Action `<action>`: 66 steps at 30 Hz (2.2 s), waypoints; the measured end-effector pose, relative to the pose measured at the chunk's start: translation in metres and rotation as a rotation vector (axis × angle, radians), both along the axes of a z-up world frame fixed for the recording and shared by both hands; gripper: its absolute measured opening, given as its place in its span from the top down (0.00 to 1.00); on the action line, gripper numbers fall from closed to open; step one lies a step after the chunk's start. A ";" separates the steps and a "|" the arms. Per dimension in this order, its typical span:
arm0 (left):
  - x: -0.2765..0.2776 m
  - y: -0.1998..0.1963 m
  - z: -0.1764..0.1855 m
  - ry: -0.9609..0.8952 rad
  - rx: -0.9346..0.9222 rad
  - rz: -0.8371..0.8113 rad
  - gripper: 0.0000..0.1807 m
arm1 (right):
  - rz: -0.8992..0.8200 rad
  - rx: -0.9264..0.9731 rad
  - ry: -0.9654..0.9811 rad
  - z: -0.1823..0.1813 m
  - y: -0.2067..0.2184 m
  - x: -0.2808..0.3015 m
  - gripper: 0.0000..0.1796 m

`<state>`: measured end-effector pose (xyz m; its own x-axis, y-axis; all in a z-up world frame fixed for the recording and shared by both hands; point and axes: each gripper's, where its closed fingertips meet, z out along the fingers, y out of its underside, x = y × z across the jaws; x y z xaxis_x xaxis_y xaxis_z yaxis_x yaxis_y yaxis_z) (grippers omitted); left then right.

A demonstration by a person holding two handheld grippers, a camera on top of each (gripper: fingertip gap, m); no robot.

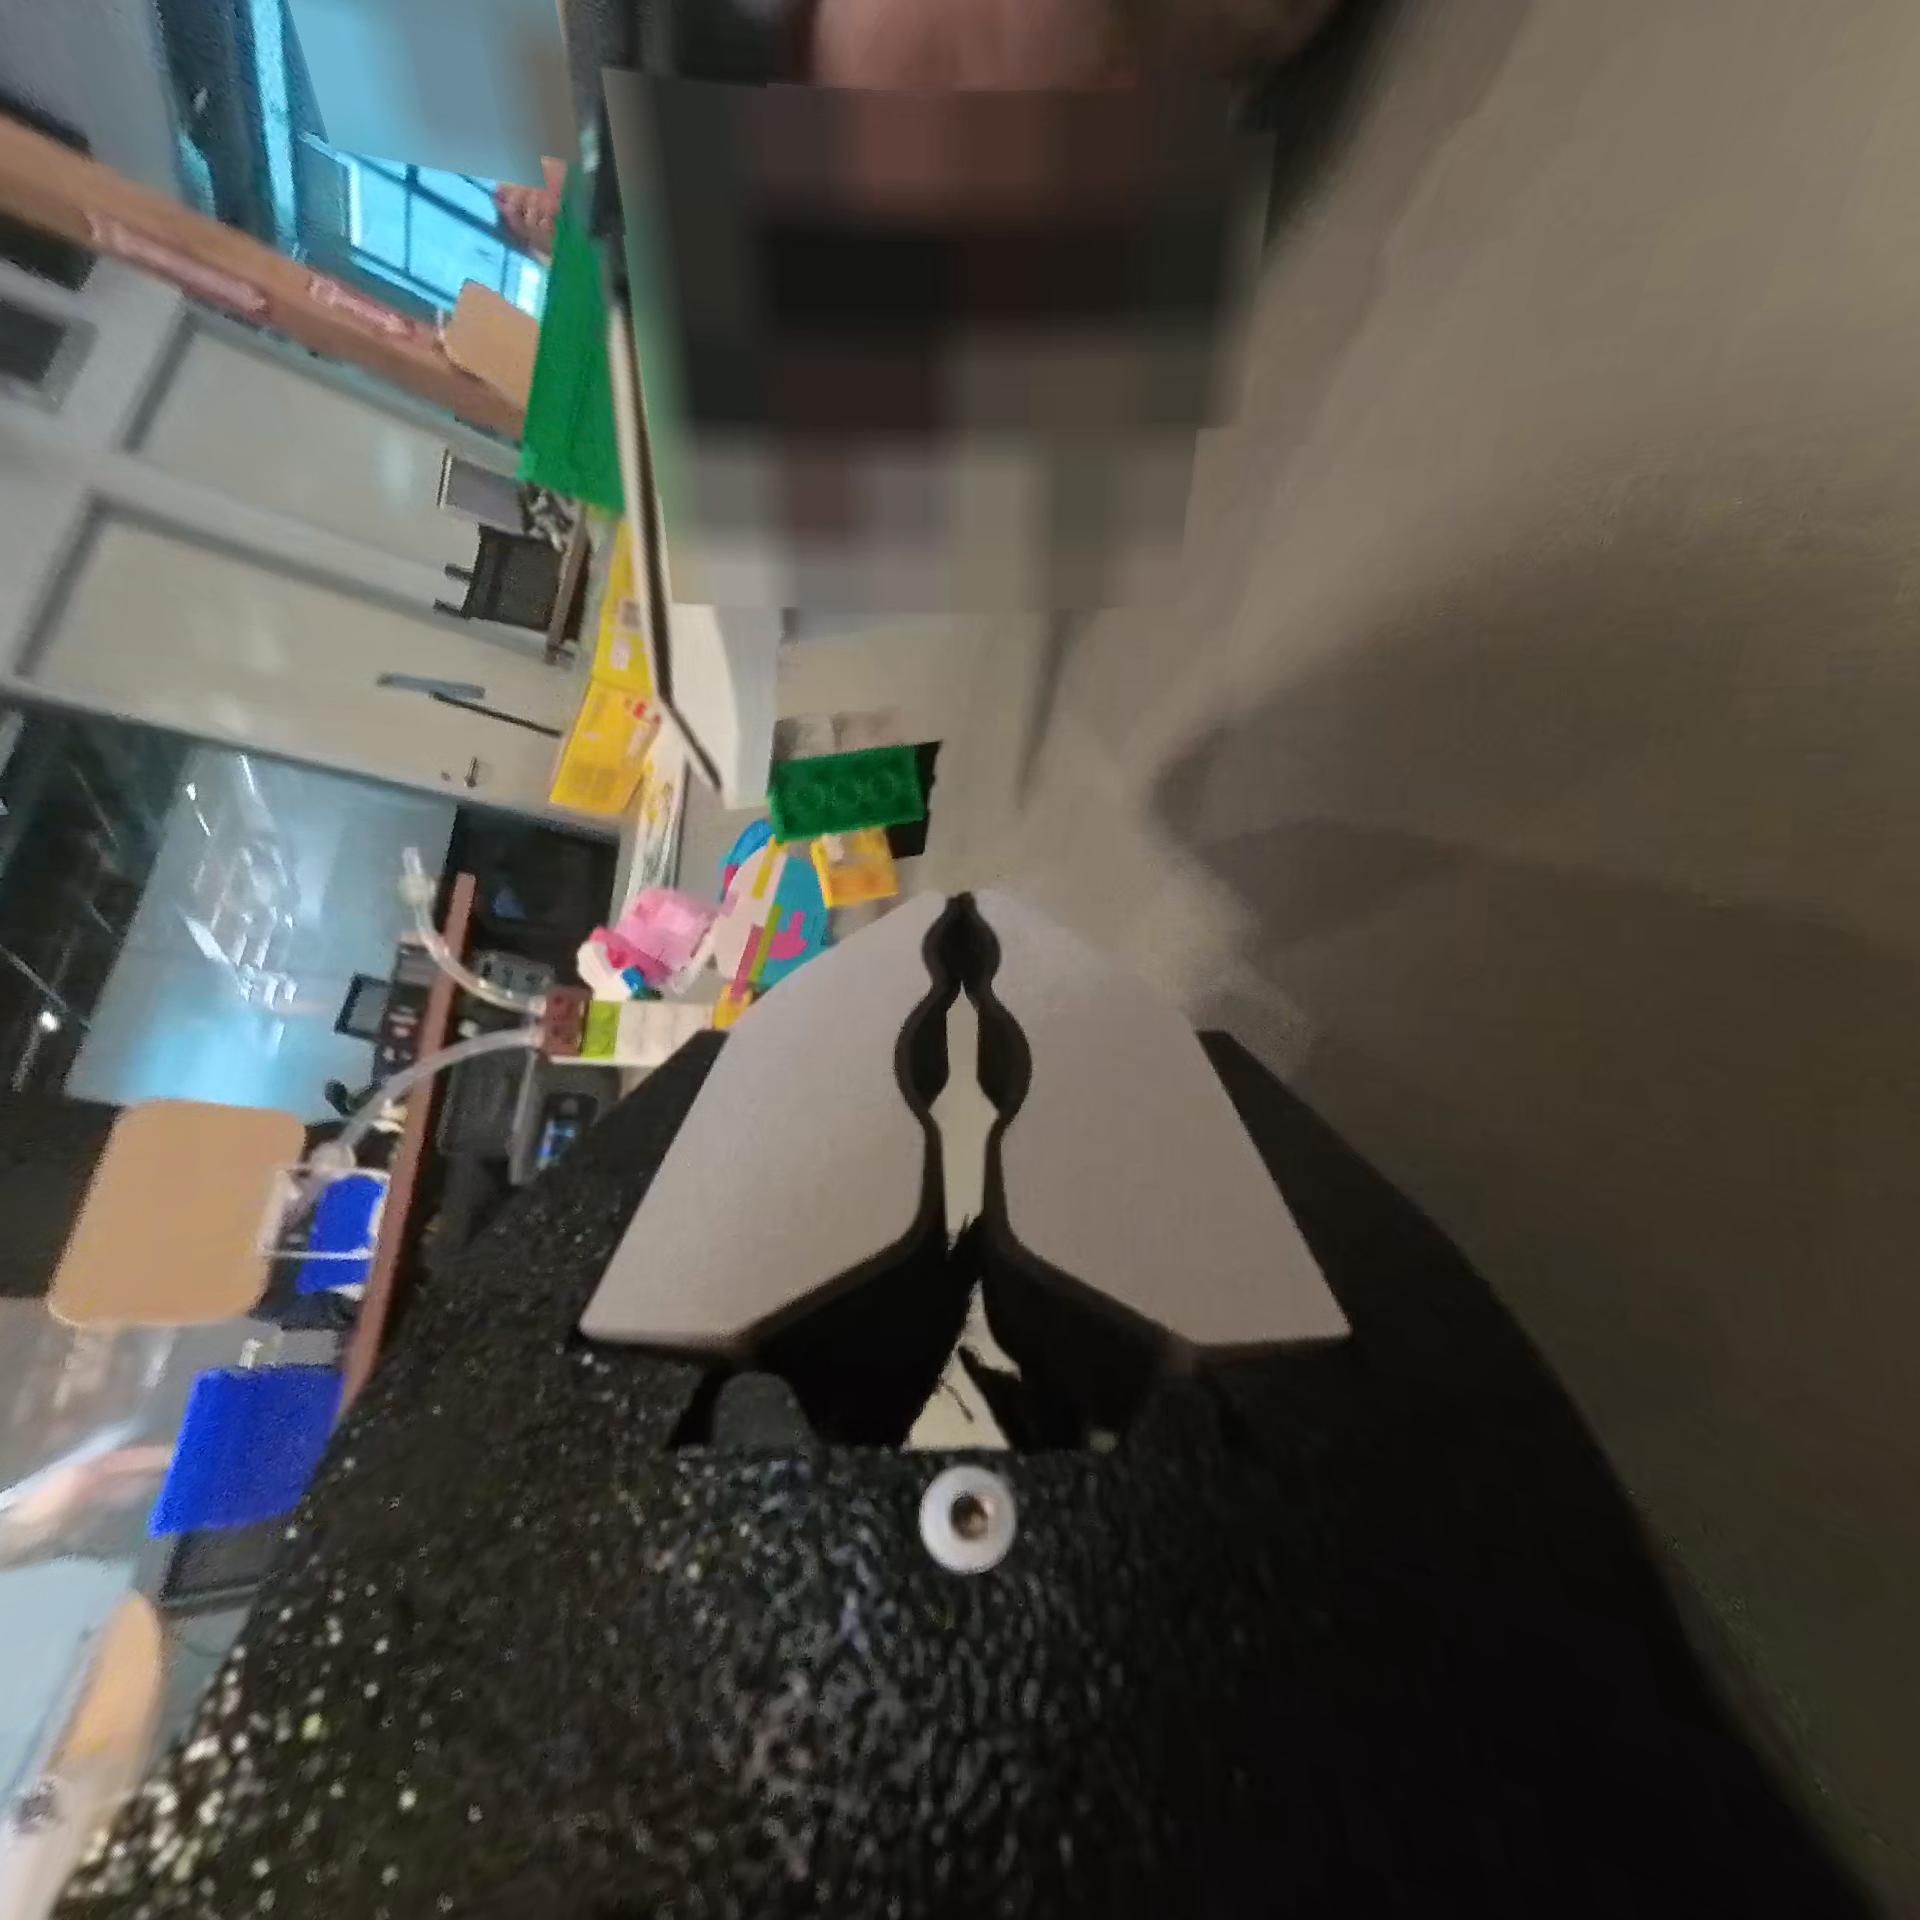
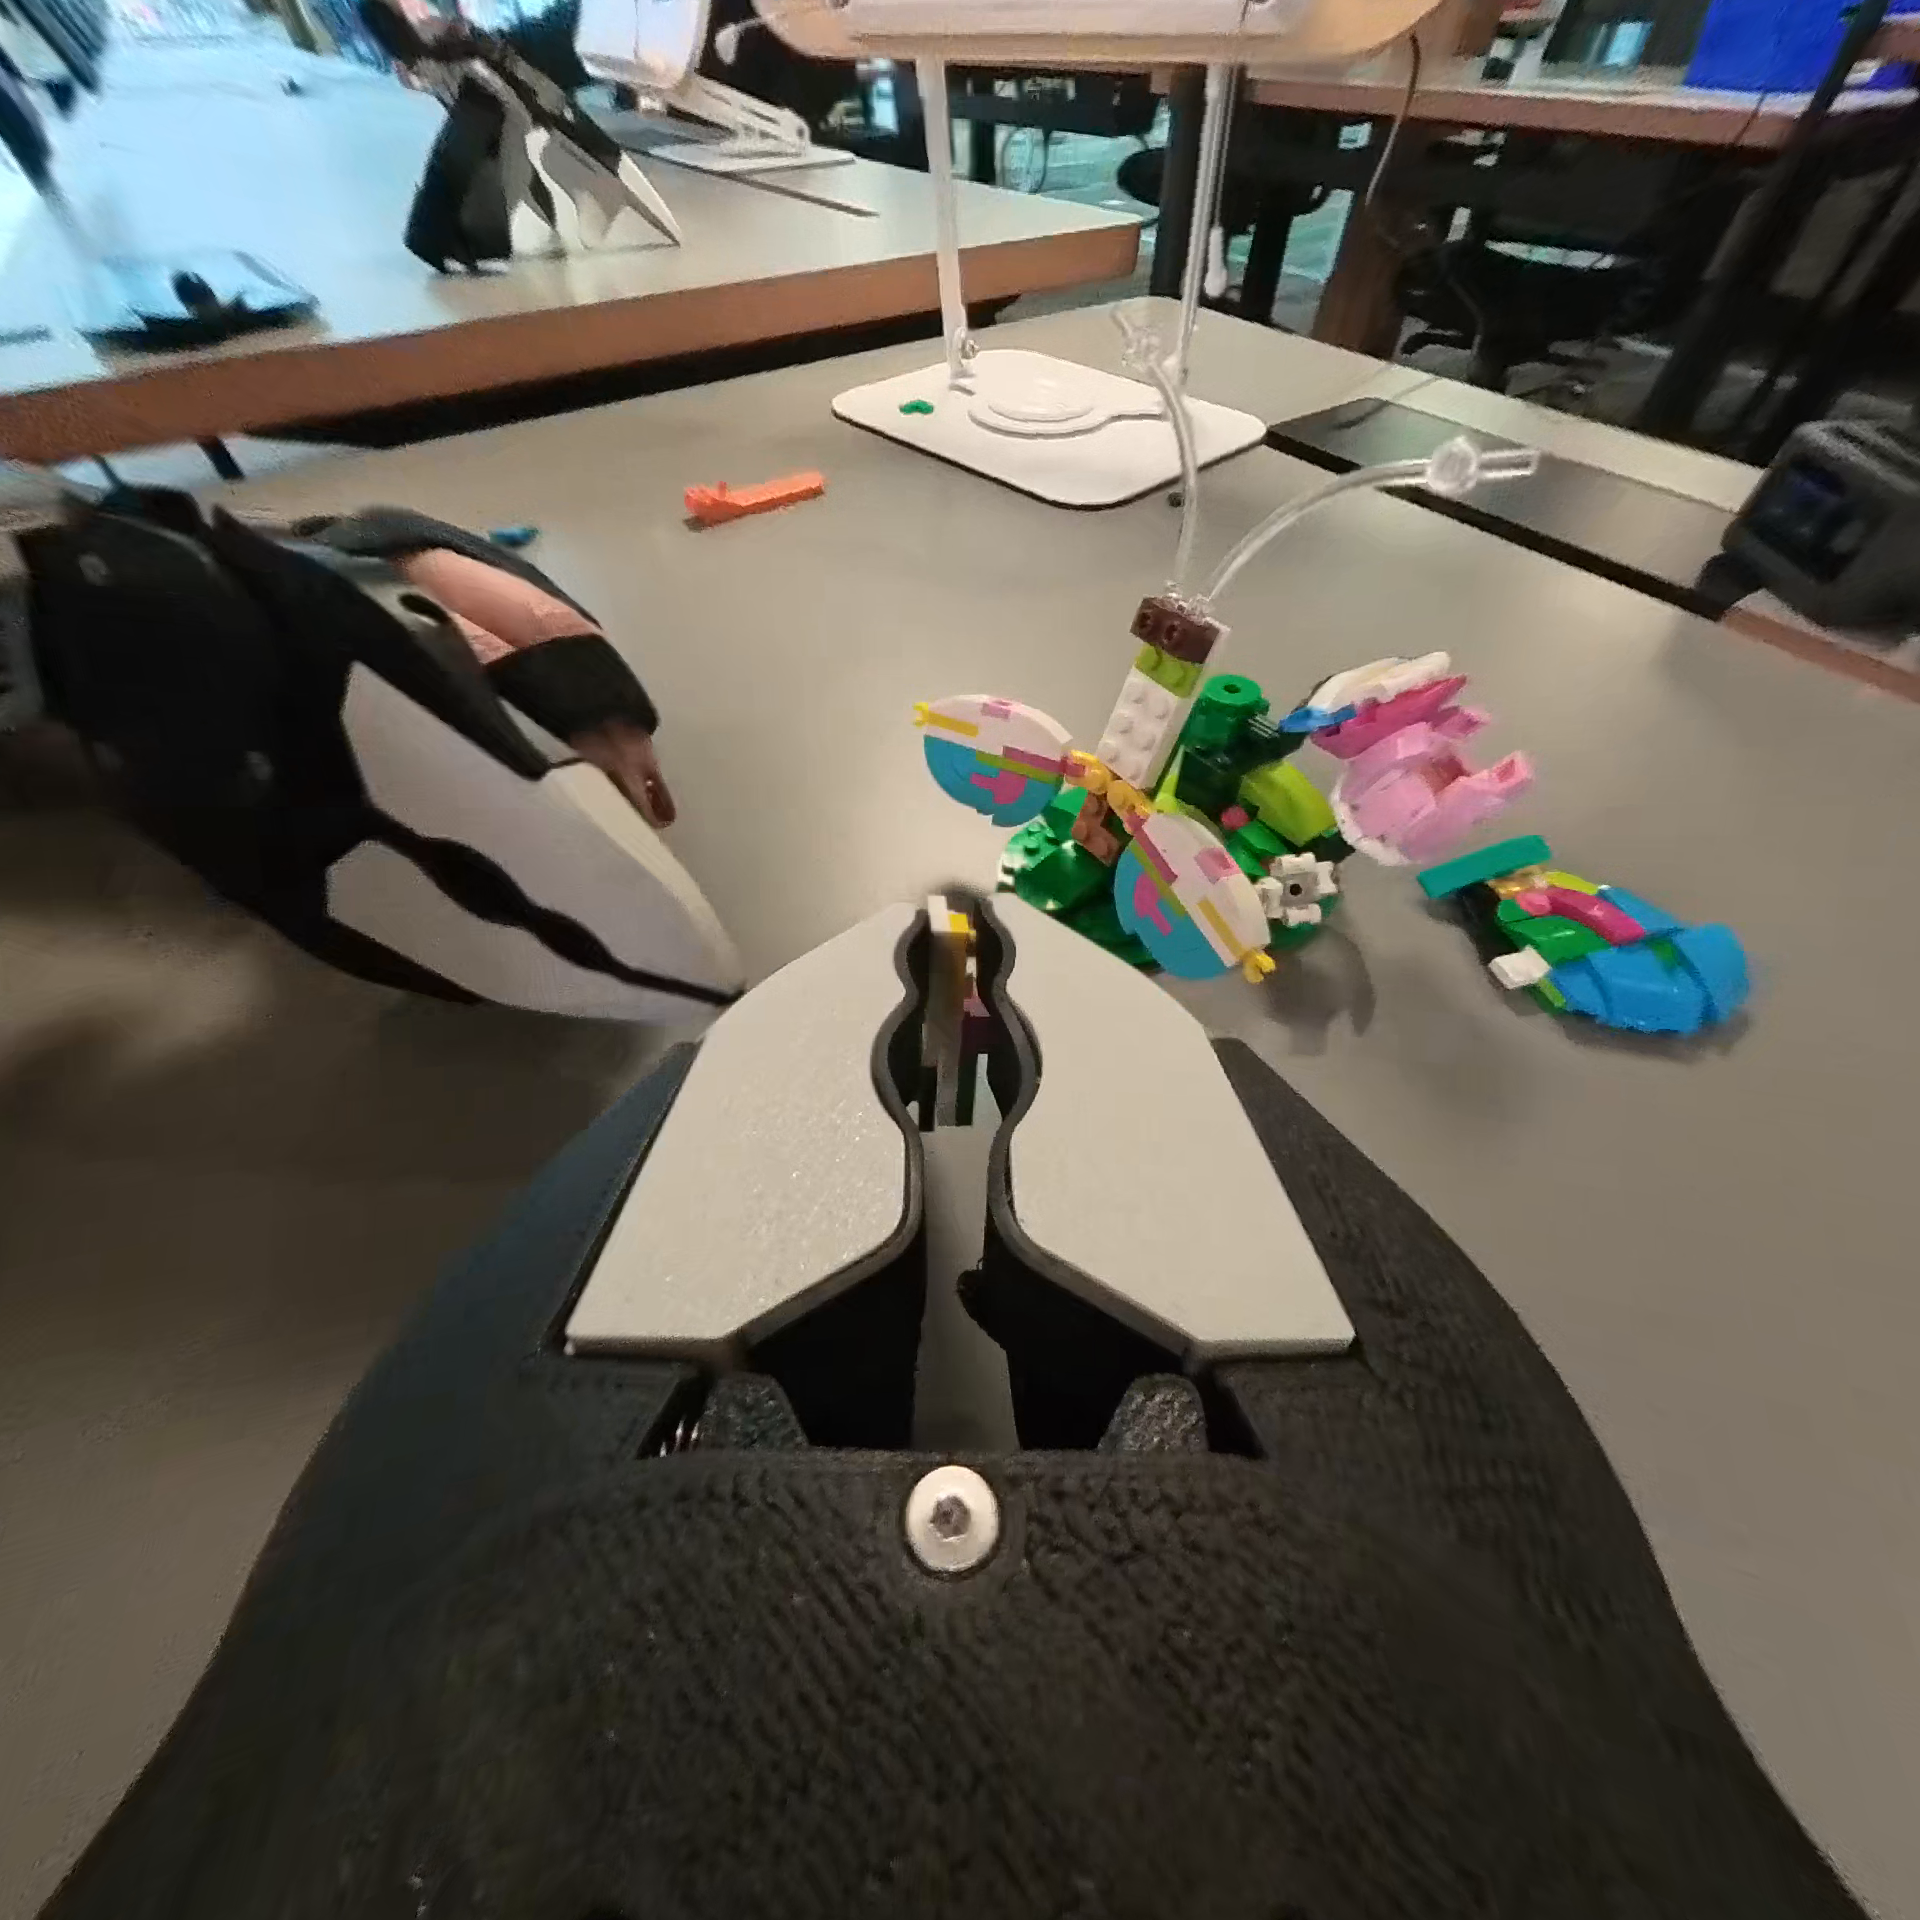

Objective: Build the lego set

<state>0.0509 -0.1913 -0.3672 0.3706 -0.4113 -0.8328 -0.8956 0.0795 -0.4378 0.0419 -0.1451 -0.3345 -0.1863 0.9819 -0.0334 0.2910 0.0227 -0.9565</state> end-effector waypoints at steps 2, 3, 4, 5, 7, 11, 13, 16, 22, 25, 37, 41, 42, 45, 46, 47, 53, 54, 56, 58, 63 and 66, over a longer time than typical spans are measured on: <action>-0.004 0.000 0.003 -0.071 -0.006 0.015 1.00 | 0.009 -0.065 -0.003 0.000 0.002 0.001 0.96; -0.006 0.001 0.008 -0.104 0.006 0.022 1.00 | 0.017 -0.095 0.003 0.001 0.002 0.001 0.96; -0.007 0.002 0.012 -0.149 0.006 0.025 1.00 | 0.024 -0.115 0.006 0.002 0.002 0.001 0.96; -0.009 0.002 0.014 -0.208 -0.007 0.030 1.00 | 0.031 -0.130 0.006 0.002 0.002 0.001 0.96; -0.017 0.004 0.018 -0.313 -0.031 0.059 1.00 | 0.048 -0.163 0.023 0.005 -0.001 0.001 0.96; -0.018 0.004 0.035 -0.601 -0.092 0.057 0.89 | 0.114 -0.190 0.092 0.015 -0.009 0.001 0.96; -0.014 0.003 0.039 -0.714 -0.146 0.045 0.83 | 0.161 -0.200 0.156 0.023 -0.014 0.002 0.96; -0.008 0.002 0.040 -0.757 -0.172 0.026 0.81 | 0.256 -0.198 0.204 0.029 -0.030 0.005 0.96; 0.007 -0.005 0.036 -0.720 -0.208 -0.049 0.90 | 0.347 -0.111 0.265 0.035 -0.050 0.009 0.96; 0.010 -0.010 0.039 -0.781 -0.249 -0.105 0.92 | 0.370 -0.105 0.274 0.036 -0.052 0.011 0.96; 0.011 -0.021 0.054 -0.765 -0.203 -0.215 0.95 | 0.476 -0.090 0.305 0.042 -0.061 0.025 0.96; 0.008 -0.021 0.057 -0.771 -0.187 -0.214 0.95 | 0.435 -0.026 0.313 0.042 -0.054 0.026 0.95; 0.008 -0.021 0.058 -0.797 -0.199 -0.218 0.95 | 0.419 -0.024 0.319 0.044 -0.052 0.026 0.92; 0.004 -0.018 0.059 -0.921 -0.269 -0.203 0.95 | 0.403 -0.062 0.289 0.042 -0.048 0.025 0.90; 0.004 -0.018 0.059 -1.000 -0.319 -0.208 0.95 | 0.407 -0.088 0.276 0.041 -0.049 0.024 0.89; 0.004 -0.017 0.061 -1.093 -0.363 -0.215 0.95 | 0.414 -0.114 0.265 0.041 -0.050 0.023 0.88; 0.004 -0.025 0.077 -1.523 -0.628 -0.383 0.95 | 0.444 -0.173 0.272 0.043 -0.059 0.021 0.88; 0.002 -0.025 0.080 -1.562 -0.633 -0.405 0.95 | 0.449 -0.181 0.280 0.045 -0.060 0.021 0.88; 0.000 -0.028 0.086 -1.612 -0.645 -0.449 0.95 | 0.451 -0.193 0.295 0.048 -0.061 0.021 0.88; -0.001 -0.028 0.086 -1.625 -0.651 -0.456 0.96 | 0.443 -0.217 0.304 0.052 -0.061 0.020 0.88; 0.005 -0.028 0.081 -1.550 -0.630 -0.432 0.95 | 0.451 -0.345 0.261 0.052 -0.060 0.018 0.88; 0.009 -0.026 0.067 -1.334 -0.559 -0.348 0.95 | 0.477 -0.417 0.247 0.053 -0.061 0.019 0.88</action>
<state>0.0601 -0.2173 -0.2999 0.5329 -0.7811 0.3255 0.2089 -0.2513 -0.9451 0.0610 -0.2059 -0.2812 -0.6463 0.7047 -0.2925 0.1124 -0.2912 -0.9500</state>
